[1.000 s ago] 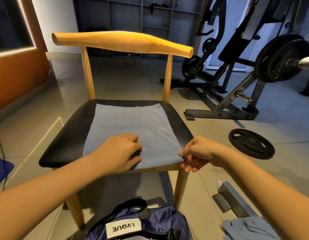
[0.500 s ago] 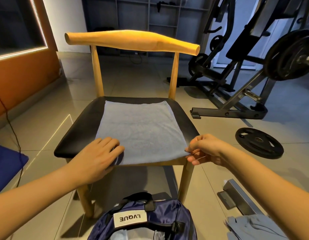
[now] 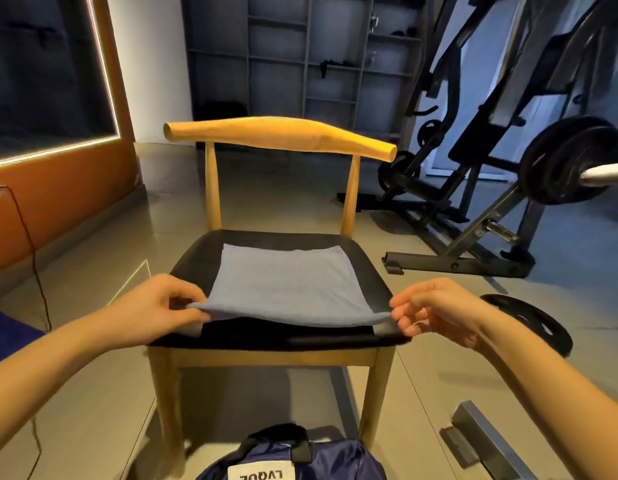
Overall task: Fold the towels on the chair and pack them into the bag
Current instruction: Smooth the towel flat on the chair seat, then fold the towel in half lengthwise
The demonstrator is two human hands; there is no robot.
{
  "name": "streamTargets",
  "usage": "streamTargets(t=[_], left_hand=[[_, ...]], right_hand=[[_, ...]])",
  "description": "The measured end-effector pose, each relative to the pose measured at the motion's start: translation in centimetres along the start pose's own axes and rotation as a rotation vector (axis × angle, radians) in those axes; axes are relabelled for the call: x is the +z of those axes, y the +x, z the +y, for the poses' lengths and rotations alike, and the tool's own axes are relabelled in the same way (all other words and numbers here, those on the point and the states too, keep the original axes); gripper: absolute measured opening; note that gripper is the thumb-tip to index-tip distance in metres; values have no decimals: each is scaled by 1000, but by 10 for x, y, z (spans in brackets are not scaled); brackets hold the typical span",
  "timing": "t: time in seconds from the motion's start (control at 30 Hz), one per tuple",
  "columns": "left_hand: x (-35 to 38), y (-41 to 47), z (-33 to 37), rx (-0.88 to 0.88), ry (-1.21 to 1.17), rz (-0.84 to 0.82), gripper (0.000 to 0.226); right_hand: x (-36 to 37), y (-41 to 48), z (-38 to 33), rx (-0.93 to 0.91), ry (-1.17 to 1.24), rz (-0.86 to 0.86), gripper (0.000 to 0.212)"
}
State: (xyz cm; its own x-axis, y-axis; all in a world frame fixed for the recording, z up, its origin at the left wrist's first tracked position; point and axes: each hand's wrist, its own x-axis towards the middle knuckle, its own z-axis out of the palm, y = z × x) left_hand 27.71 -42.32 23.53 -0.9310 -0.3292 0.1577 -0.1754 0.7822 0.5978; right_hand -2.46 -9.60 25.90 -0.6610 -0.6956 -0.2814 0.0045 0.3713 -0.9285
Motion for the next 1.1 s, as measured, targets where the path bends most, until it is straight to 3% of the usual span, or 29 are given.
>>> streamTargets(t=[0.1, 0.2, 0.33, 0.43, 0.57, 0.67, 0.73, 0.83, 0.9, 0.97, 1.1], left_hand=[[-14, 8, 11, 22, -136, 25, 73], [-15, 17, 19, 15, -188, 31, 76], [-12, 25, 20, -27, -219, 35, 80], [-11, 26, 18, -51, -237, 54, 73], [-5, 29, 15, -149, -223, 91, 30], [-2, 27, 13, -192, -229, 96, 21], [-1, 25, 11, -208, -239, 100, 21], [-6, 22, 9, -201, -260, 84, 32], [-12, 19, 4, -188, -273, 22, 65], [-17, 16, 1, -198, -279, -66, 83], [-28, 13, 4, -164, -329, -179, 79]], right_hand=[[-1, -7, -14, -118, -50, -13, 21], [12, -6, -11, -133, -314, -46, 11], [46, -6, 9, -72, -711, -225, 35], [69, -8, 26, -32, -851, -285, 46], [74, -1, 45, 97, -503, -139, 14], [72, 3, 54, 199, -81, -182, 2], [70, 2, 55, 237, 84, -225, 8], [60, -2, 45, 221, 124, -224, 12], [48, -8, 33, 193, 157, -219, 13], [36, -14, 22, 176, 160, -248, 15], [18, -24, 3, 135, 103, -344, 22]])
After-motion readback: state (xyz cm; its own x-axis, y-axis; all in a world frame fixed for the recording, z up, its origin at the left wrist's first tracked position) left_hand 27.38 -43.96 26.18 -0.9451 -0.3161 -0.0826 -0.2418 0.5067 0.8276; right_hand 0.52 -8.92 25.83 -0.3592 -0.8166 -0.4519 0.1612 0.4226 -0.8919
